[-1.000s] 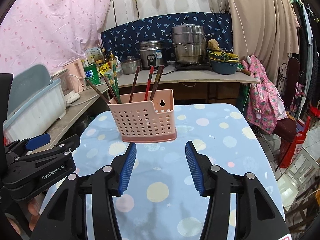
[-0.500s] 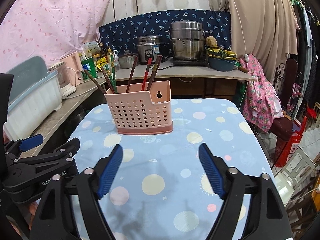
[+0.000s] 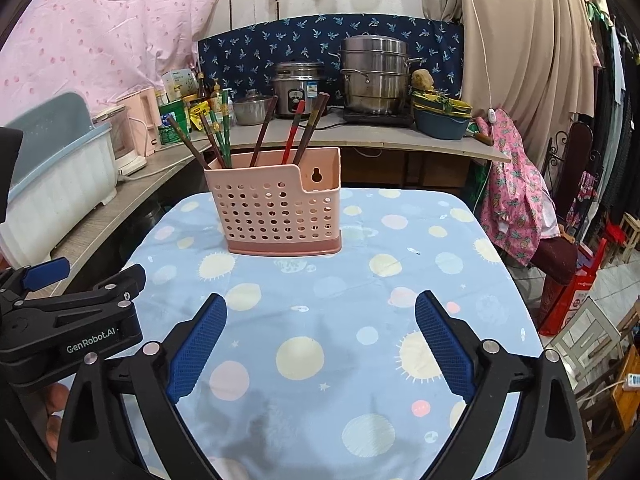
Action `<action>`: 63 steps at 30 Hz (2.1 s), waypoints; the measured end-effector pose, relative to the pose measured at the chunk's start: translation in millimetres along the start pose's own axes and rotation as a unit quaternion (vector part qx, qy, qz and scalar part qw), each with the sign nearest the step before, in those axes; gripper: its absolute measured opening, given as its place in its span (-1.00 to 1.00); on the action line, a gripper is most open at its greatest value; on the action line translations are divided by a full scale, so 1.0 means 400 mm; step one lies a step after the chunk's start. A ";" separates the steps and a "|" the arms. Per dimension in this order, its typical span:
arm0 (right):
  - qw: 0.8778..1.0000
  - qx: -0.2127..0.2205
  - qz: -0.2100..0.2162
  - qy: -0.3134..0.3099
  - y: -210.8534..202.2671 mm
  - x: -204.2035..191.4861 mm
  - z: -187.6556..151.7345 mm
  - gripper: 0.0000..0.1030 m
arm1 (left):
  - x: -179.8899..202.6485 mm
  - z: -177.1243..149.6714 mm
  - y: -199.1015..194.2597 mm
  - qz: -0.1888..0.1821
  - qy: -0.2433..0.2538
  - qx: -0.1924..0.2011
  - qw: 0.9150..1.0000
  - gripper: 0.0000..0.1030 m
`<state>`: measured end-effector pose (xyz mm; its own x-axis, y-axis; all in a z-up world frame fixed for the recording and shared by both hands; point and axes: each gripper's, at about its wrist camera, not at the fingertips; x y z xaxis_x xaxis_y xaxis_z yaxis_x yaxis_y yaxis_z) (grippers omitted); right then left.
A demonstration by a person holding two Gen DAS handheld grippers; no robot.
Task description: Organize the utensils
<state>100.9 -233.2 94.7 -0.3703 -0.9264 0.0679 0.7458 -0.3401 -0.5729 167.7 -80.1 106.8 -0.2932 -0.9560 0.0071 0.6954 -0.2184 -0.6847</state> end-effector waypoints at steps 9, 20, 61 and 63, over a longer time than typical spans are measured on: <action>1.000 -0.007 0.001 0.004 0.004 -0.009 -0.007 0.86 | -0.001 -0.007 0.003 0.005 0.000 0.000 1.000 0.79; 1.000 -0.019 -0.002 0.006 0.022 -0.003 -0.007 0.86 | 0.005 -0.011 0.013 0.012 -0.001 -0.003 1.000 0.79; 0.999 -0.039 -0.004 0.007 0.084 -0.014 -0.002 0.86 | 0.005 0.012 0.075 0.026 0.006 -0.005 1.000 0.80; 0.999 -0.039 -0.004 0.007 0.085 -0.013 -0.001 0.86 | 0.006 0.014 0.076 0.027 0.007 -0.004 1.000 0.80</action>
<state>127.8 -239.7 74.5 -0.3845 -0.9211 0.0611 0.6979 -0.3334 -0.6338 192.1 -90.1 90.0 -0.2639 -0.9637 -0.0405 0.7050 -0.1641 -0.6900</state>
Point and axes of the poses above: each gripper's, at about its wrist camera, not at the fingertips, and y roughly the way its jaws point, x to its right, z to its top, and after that the axes turned 8 degrees about -z, right-handed
